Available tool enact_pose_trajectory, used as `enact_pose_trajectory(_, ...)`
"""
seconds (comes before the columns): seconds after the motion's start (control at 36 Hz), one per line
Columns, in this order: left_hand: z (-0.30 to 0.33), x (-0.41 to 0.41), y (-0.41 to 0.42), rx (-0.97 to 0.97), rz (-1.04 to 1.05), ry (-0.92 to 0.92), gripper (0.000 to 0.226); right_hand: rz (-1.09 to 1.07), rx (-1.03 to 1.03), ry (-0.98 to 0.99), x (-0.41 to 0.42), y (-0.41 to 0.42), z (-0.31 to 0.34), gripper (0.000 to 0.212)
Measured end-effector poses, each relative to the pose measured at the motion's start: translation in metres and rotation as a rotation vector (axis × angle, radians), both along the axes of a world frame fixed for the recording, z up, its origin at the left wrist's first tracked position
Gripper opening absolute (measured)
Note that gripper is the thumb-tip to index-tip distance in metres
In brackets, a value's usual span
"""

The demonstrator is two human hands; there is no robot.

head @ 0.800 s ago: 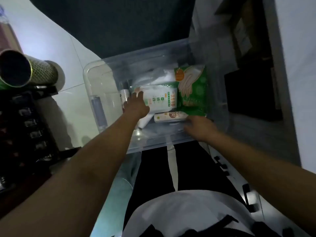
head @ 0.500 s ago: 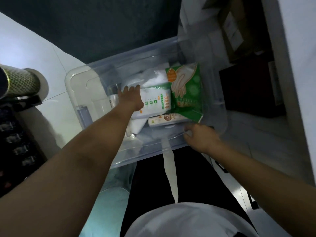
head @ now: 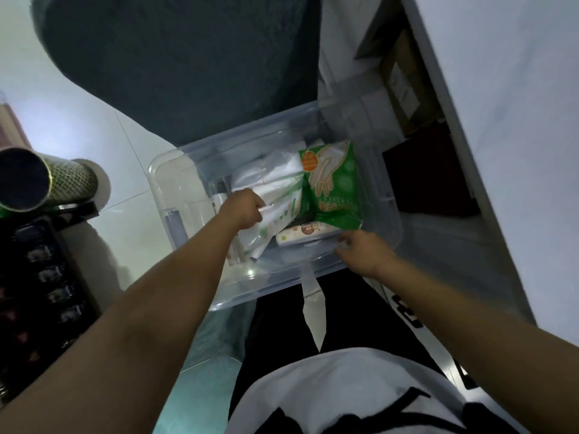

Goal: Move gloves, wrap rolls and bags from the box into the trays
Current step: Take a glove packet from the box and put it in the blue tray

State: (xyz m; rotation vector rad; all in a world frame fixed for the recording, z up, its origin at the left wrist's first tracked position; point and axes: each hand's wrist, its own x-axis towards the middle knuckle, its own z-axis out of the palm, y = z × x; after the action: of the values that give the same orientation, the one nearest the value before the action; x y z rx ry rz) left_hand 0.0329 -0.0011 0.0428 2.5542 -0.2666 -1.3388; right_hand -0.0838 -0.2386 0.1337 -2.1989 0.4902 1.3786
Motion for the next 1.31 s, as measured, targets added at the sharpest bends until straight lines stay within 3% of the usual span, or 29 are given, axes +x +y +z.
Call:
enact_pose_trajectory(0.14,0.074,-0.017,0.013,-0.067,0.128,-0.069,0.031,-0.244,0.104,-0.055,0.011,0.001,0.033,0.037)
enact_pose_trajectory(0.25,0.146,-0.039,0.013,-0.144,0.245,-0.274,0.026,-0.709,0.356,-0.142,0.023,0.015,0.065,0.023)
enact_pose_trajectory(0.39,0.203,-0.073,0.002,-0.261,0.413,-0.521,0.028,-1.137,0.647,-0.105,0.041,0.031,0.107,0.033)
enact_pose_trajectory(0.5,0.218,-0.09,-0.013,-0.311,0.527,-0.619,0.027,-1.233,0.7,-0.154,0.051,0.046,0.126,0.052)
enact_pose_trajectory(0.61,0.225,-0.098,-0.023,-0.43,0.577,-0.673,0.023,-1.262,0.752,-0.221,0.058,0.061,0.144,0.041)
enact_pose_trajectory(0.69,0.231,-0.098,-0.026,-0.438,0.537,-0.761,0.027,-1.25,0.763,-0.293,0.062,0.069,0.153,0.049)
enact_pose_trajectory(0.83,0.25,-0.089,-0.029,-0.43,0.37,-0.853,0.036,-1.259,0.71,-0.426,0.071,0.076,0.172,0.019)
enact_pose_trajectory(0.94,0.269,-0.079,-0.027,-0.553,0.342,-0.712,0.036,-1.237,0.734,-0.462,0.08,0.065,0.188,0.017)
enact_pose_trajectory(1.03,0.286,-0.071,-0.014,-0.748,0.667,-0.519,0.024,-1.177,0.794,-0.461,0.084,0.052,0.194,0.017)
enact_pose_trajectory(1.11,0.294,-0.056,0.008,-0.747,0.929,-0.511,0.031,-1.067,0.903,-0.434,0.084,0.034,0.201,0.023)
enact_pose_trajectory(1.22,0.294,-0.039,0.035,-0.958,1.063,-0.098,0.053,-0.922,1.073,-0.347,0.079,0.011,0.207,0.03)
enact_pose_trajectory(1.31,0.288,-0.038,0.038,-1.154,1.014,0.197,0.049,-0.859,0.988,-0.344,0.075,0.004,0.204,0.039)
